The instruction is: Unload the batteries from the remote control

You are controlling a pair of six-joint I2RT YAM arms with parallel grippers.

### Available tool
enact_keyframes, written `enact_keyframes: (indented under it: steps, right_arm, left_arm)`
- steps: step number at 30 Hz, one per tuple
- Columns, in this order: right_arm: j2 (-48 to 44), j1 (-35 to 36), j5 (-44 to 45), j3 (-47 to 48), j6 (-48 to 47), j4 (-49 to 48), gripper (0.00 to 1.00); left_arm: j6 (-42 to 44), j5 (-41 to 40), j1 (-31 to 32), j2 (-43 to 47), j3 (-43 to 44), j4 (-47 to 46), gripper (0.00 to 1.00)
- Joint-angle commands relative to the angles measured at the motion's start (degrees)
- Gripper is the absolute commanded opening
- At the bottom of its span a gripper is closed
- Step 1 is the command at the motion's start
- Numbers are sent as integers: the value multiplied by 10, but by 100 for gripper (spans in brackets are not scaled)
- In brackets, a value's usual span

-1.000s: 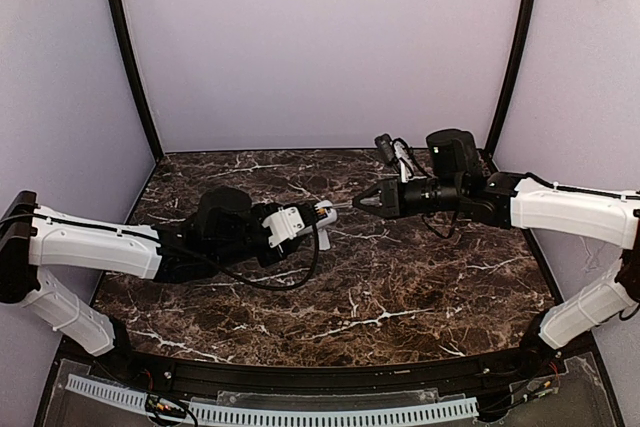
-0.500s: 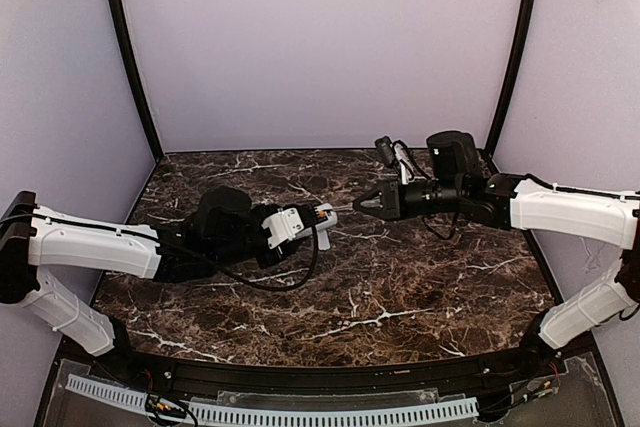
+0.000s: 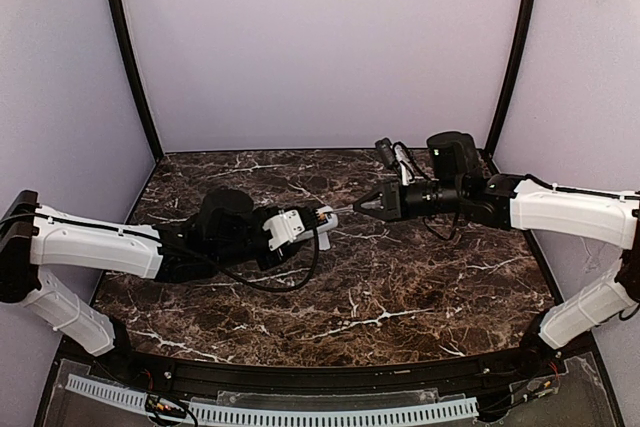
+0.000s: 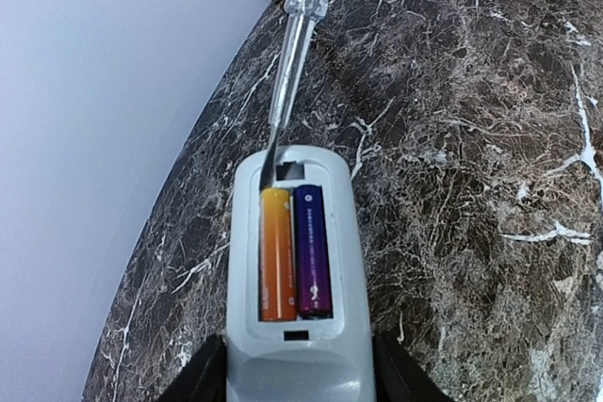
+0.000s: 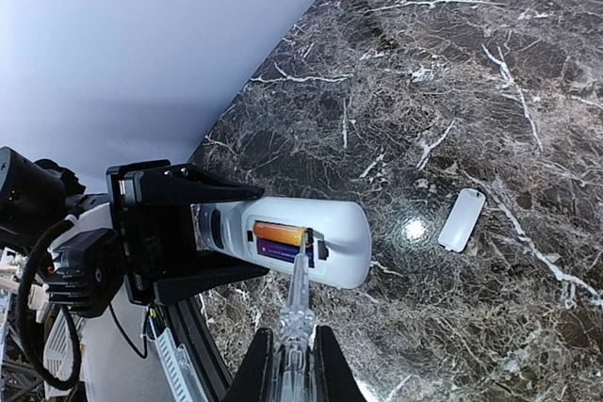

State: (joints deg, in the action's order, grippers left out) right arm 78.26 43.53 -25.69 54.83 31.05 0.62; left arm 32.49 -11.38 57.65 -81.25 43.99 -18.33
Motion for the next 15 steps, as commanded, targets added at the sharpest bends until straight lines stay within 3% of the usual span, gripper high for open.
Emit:
enact_keyframes:
  steps: [1,15]
  right_arm:
    - [1,22,-116,3,11,-57,0]
    - [5,22,-112,0,11,-58,0]
  left_arm:
    - [-2,45,4,-14,15,-17,0]
    - [-2,37,4,-20,19,-14,0]
